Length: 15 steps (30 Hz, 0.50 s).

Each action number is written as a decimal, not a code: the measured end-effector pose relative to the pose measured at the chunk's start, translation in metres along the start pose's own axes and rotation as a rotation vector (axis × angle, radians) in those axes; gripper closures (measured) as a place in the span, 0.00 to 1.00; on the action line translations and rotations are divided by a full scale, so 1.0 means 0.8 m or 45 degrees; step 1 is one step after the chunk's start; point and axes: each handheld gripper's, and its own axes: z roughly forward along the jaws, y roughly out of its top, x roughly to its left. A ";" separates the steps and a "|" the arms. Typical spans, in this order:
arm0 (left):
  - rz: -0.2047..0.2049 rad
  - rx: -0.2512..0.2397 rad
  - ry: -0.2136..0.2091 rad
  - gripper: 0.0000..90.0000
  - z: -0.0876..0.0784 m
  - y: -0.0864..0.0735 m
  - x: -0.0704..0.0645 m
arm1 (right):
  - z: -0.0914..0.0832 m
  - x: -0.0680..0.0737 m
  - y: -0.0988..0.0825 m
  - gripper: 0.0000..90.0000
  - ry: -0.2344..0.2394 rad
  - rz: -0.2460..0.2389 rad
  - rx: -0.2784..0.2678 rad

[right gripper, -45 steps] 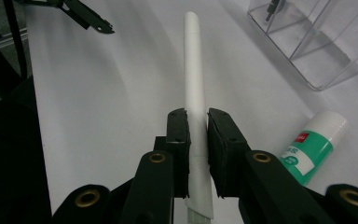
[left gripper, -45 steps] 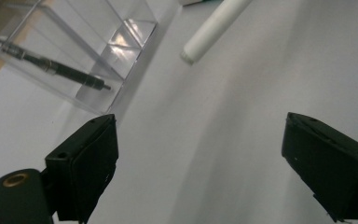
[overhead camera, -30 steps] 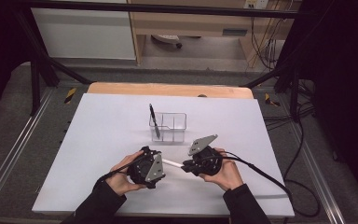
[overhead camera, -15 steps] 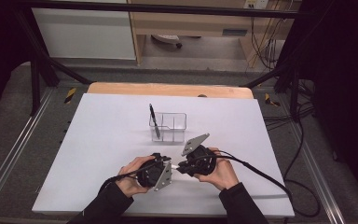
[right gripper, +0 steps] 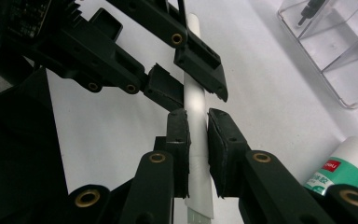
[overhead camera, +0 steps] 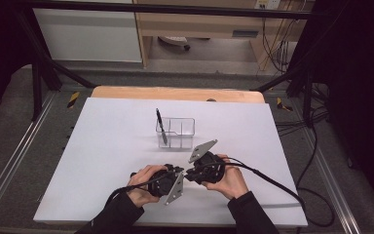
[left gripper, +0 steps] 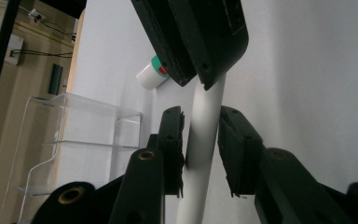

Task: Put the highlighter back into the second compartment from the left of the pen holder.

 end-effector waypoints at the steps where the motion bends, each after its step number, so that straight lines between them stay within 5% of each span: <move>1: 0.001 -0.002 0.002 0.79 0.000 0.001 -0.001 | 0.000 0.000 0.000 0.88 0.001 0.001 -0.003; 15: 0.052 -0.005 0.016 0.85 -0.002 0.006 -0.002 | 0.000 0.000 0.001 0.88 -0.004 0.009 -0.004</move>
